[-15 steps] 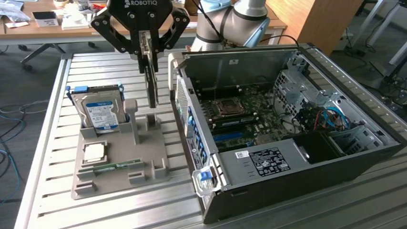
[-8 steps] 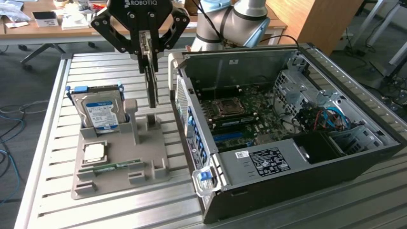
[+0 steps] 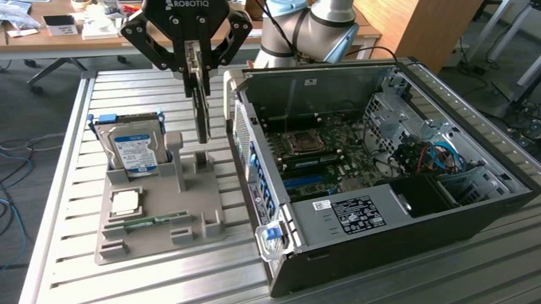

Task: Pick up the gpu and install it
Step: 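Pick up the gpu and move the gpu toward the slot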

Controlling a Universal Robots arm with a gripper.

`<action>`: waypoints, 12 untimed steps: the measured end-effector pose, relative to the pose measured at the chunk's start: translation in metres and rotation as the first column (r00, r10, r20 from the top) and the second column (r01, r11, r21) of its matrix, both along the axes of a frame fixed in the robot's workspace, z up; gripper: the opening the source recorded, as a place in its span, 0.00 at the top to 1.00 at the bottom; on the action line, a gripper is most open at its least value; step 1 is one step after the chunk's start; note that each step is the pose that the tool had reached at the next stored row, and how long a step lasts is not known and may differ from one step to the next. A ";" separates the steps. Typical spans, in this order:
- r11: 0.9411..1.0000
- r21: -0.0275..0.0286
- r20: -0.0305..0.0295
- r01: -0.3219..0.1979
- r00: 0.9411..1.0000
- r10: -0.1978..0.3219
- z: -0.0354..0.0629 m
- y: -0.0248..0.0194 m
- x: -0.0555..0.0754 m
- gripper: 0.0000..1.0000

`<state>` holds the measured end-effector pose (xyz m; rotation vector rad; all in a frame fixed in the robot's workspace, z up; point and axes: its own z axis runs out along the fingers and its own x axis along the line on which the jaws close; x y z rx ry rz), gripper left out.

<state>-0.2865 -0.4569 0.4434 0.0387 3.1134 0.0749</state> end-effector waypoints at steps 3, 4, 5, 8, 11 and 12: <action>1.000 0.000 0.000 0.000 1.000 0.000 0.0001 0.0000 0.001 0.73; 1.000 0.000 0.000 0.000 1.000 0.000 0.0001 0.0000 0.002 0.73; 1.000 0.000 0.000 0.000 1.000 0.000 0.0000 0.0000 0.003 0.73; 1.000 0.000 0.000 0.000 1.000 0.000 0.0001 0.0000 0.008 0.73; 1.000 0.000 0.000 0.000 1.000 0.000 0.0000 0.0000 0.013 0.73; 1.000 0.000 0.000 0.000 1.000 0.000 0.0000 0.0000 0.015 0.73</action>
